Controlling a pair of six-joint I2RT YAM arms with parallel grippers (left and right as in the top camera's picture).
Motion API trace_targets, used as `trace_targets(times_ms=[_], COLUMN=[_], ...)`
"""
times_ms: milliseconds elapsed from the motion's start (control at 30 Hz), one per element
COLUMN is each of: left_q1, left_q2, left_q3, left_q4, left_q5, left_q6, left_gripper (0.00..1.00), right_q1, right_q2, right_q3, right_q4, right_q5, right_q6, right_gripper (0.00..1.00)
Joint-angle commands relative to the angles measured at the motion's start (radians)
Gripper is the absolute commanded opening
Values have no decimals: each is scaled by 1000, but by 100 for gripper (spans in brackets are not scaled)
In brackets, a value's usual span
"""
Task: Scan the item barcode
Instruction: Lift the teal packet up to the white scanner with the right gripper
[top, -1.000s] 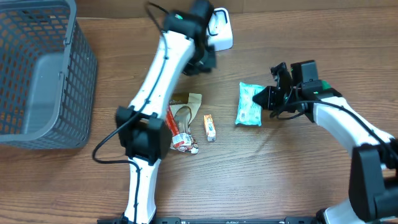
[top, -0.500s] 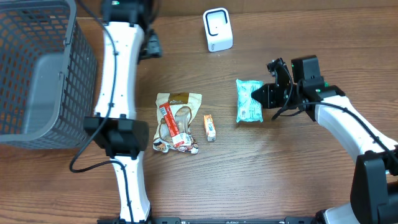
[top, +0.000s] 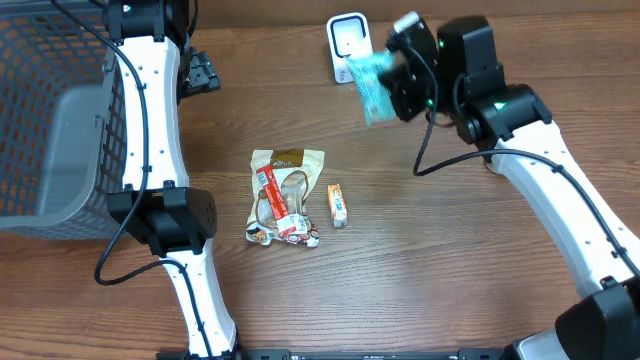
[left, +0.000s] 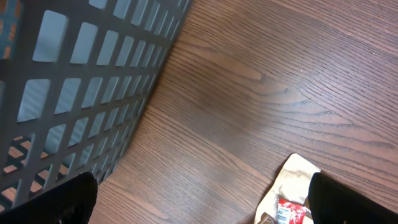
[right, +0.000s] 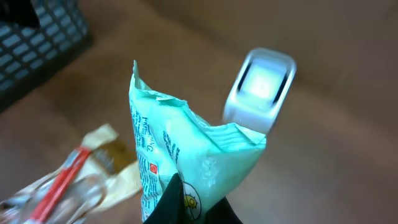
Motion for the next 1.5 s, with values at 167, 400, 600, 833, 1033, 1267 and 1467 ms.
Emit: trace_targets(times_ms=[167, 400, 600, 833, 1033, 1267, 1467], left_q1=[3, 2, 2, 1, 1, 1, 1], left_q2=[-19, -19, -19, -19, -19, -19, -19], left_q3=[6, 6, 6, 6, 6, 6, 6], left_q4=[-2, -2, -2, -2, -2, -2, -2], left_q5=[-13, -13, -13, -13, -13, -13, -13], left_q6=[0, 0, 0, 0, 0, 0, 0], left_gripper=[100, 100, 100, 100, 100, 100, 100], right_q1=[79, 93, 93, 93, 93, 93, 93], right_q2=[-21, 68, 245, 436, 556, 665, 719], right_q3=[68, 94, 266, 332, 332, 332, 332], right_q4=[289, 500, 508, 686, 801, 898, 948], right_q5=[390, 444, 457, 492, 496, 566, 582], right_q6=[-339, -377, -396, -395, -395, -395, -395], right_gripper=[3, 3, 3, 3, 3, 3, 3])
